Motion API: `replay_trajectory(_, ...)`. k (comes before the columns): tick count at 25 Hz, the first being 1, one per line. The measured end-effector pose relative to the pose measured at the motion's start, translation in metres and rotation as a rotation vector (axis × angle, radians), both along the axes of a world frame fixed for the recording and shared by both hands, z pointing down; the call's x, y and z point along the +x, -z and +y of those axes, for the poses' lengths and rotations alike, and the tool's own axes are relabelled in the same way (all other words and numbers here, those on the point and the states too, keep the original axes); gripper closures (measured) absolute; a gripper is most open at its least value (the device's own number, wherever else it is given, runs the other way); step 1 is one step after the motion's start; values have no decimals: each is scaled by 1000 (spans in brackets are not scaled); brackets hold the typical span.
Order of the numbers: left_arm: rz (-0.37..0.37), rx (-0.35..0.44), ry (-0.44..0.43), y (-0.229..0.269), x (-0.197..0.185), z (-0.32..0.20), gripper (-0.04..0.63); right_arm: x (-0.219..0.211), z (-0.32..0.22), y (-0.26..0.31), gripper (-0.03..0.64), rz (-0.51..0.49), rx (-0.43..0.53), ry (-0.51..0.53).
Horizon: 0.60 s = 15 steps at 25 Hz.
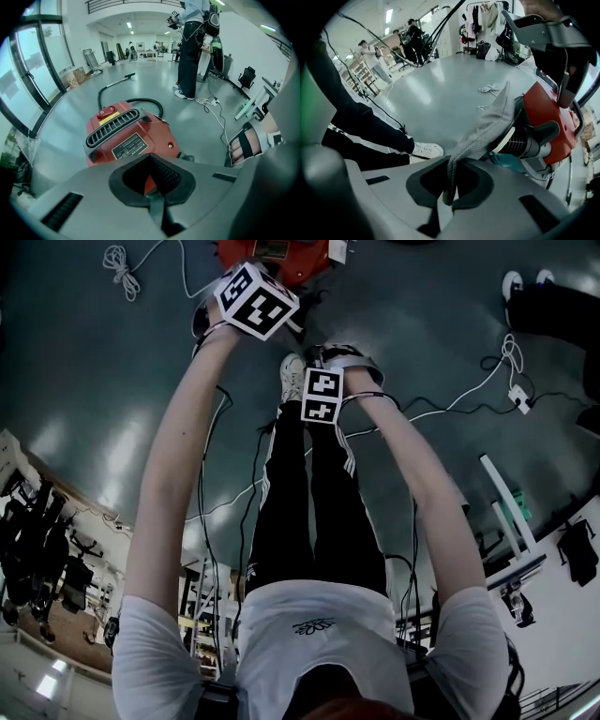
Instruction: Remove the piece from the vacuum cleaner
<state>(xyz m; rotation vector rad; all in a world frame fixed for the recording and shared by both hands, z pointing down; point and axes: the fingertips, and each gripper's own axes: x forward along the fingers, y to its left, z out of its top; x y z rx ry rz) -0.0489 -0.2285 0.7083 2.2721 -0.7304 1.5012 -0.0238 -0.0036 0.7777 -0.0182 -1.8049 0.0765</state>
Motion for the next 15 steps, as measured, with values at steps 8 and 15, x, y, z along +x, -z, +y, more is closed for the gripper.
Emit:
replay_trajectory(8,24,9,9,-2,1,-2,591,-4,2,-6,595,2,-15,6)
replay_trajectory(15,21,11,1,0,4,0,591,-9,8,-6,595,-12,-22,3)
